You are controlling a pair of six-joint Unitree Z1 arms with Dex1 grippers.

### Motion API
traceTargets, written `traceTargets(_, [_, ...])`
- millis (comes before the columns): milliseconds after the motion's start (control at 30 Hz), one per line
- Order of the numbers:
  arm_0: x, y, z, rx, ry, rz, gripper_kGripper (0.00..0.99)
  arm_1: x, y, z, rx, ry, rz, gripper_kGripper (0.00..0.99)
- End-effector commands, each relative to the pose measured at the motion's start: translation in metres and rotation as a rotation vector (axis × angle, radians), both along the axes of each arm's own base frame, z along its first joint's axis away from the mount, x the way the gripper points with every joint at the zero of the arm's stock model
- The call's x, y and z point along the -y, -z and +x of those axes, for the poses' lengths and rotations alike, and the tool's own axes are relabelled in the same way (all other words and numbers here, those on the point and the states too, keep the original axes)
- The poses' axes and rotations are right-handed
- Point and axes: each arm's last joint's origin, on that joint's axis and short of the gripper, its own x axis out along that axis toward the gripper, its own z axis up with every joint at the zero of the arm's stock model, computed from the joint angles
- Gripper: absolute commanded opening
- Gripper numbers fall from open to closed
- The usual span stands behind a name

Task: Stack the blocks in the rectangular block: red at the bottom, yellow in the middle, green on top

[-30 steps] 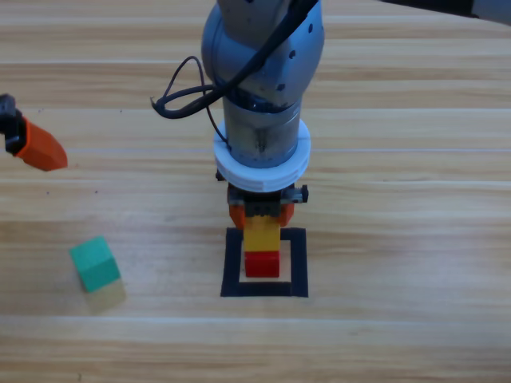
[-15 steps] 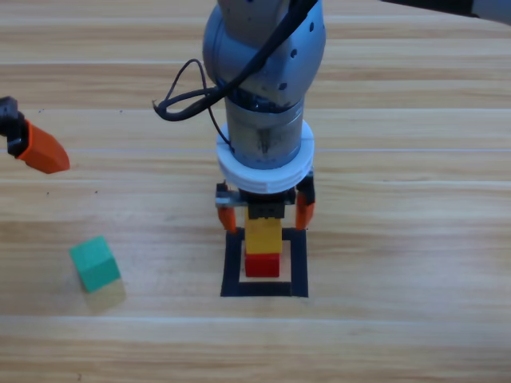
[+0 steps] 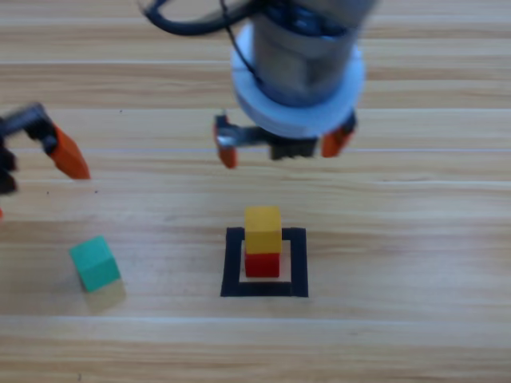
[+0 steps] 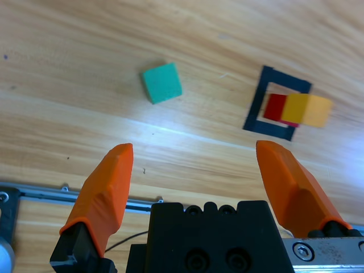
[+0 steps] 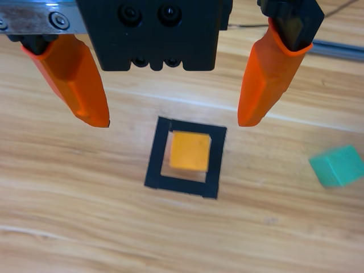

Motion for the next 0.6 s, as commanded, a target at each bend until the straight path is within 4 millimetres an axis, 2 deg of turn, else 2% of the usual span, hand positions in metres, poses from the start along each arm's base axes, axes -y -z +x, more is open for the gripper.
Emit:
traceTargets(33, [0.021,0.041,0.042,-0.165,-0.115,0.074,0.922,0.082,-0.019,-0.047,0.128,-0.101,0.224,0.989])
traceTargets(100, [0.024,0.054,0.053,-0.217,-0.142,0.089,0.922,0.115,-0.021,-0.059,0.162,-0.112,0.266,0.989])
traceTargets(200, [0.031,0.071,0.069,-0.274,-0.168,0.110,0.922,0.144,-0.017,-0.065,0.171,-0.101,0.231,0.989])
traceTargets(367, [0.040,0.101,0.095,-0.361,-0.208,0.138,0.920,0.171,-0.003,-0.069,0.181,-0.073,0.214,0.989])
traceTargets(467, [0.041,0.109,0.104,-0.384,-0.219,0.141,0.920,0.184,0.004,-0.072,0.191,-0.070,0.221,0.989])
traceTargets(600, [0.038,0.117,0.111,-0.400,-0.238,0.142,0.920,0.189,0.009,-0.073,0.194,-0.062,0.197,0.990])
